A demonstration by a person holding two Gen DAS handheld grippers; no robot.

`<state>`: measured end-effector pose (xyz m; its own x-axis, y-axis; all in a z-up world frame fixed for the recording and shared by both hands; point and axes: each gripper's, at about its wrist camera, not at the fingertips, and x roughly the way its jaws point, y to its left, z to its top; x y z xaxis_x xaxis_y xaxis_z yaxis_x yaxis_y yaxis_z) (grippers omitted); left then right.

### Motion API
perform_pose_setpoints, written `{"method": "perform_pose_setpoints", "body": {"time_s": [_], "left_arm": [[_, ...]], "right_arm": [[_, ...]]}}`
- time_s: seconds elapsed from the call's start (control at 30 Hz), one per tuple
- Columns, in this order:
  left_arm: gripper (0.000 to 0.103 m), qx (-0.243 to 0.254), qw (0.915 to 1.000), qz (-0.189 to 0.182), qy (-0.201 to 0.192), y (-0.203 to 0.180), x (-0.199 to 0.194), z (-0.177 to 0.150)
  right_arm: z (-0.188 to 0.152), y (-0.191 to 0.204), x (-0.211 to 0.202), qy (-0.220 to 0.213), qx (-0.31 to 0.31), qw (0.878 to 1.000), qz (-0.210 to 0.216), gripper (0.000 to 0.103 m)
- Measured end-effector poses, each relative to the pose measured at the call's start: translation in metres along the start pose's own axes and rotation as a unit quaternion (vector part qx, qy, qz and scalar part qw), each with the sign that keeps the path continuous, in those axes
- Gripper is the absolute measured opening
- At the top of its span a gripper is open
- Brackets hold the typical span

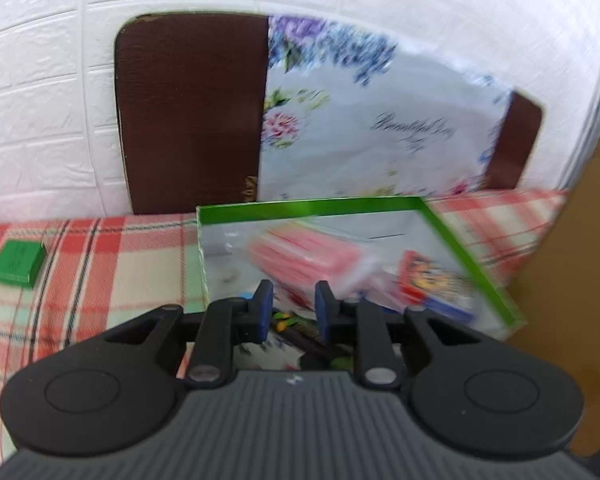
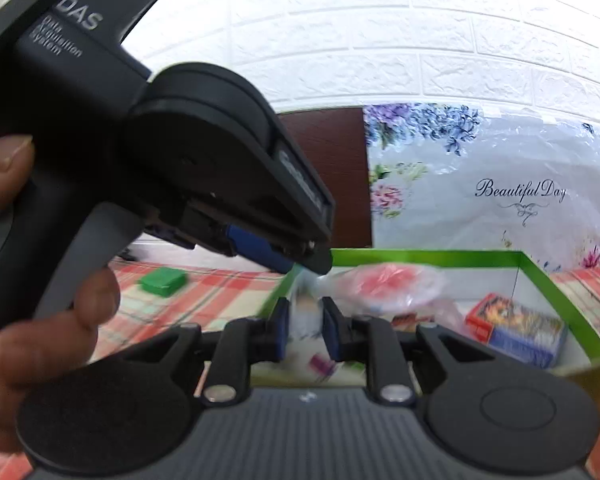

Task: Organize objects
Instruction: 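Carry the marker with the right gripper into the green box and release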

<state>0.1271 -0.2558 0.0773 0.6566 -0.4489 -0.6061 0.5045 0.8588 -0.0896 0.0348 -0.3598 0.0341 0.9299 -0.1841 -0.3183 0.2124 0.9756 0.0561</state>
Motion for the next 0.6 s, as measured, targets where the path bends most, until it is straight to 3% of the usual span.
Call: {"method": "perform_pose_setpoints", "body": {"time_s": [0.03,0.1,0.17,0.23,0.3,0.4,0.6], "left_arm": [[0.036,0.009,0.9997,0.021,0.006,0.000,0.011,0.000],[0.036,0.018,0.9986,0.047,0.018,0.004,0.023,-0.001],[0.037,0.007,0.9988,0.042,0.023,0.013,0.024,-0.004],[0.038,0.008,0.9994,0.031,0.016,0.018,0.021,-0.007],[0.038,0.014,0.9993,0.031,0.011,0.016,0.016,-0.010],[0.055,0.017,0.9990,0.041,-0.001,0.007,0.002,-0.016],[0.058,-0.009,0.9993,0.030,-0.020,0.009,-0.038,-0.034]], "right_arm": [[-0.002,-0.003,0.013,0.010,-0.003,1.000,-0.010,0.028],[-0.009,-0.010,0.029,0.030,0.009,0.999,-0.017,0.042],[-0.017,-0.017,0.027,0.026,0.032,0.999,-0.006,0.044],[-0.022,-0.018,0.021,0.015,0.038,0.999,-0.007,0.059],[-0.022,-0.017,0.016,0.007,0.032,0.999,-0.010,0.059],[-0.021,-0.014,0.003,-0.001,0.027,1.000,-0.008,0.059],[-0.032,-0.007,-0.037,-0.026,0.030,0.999,-0.033,0.064]]}}
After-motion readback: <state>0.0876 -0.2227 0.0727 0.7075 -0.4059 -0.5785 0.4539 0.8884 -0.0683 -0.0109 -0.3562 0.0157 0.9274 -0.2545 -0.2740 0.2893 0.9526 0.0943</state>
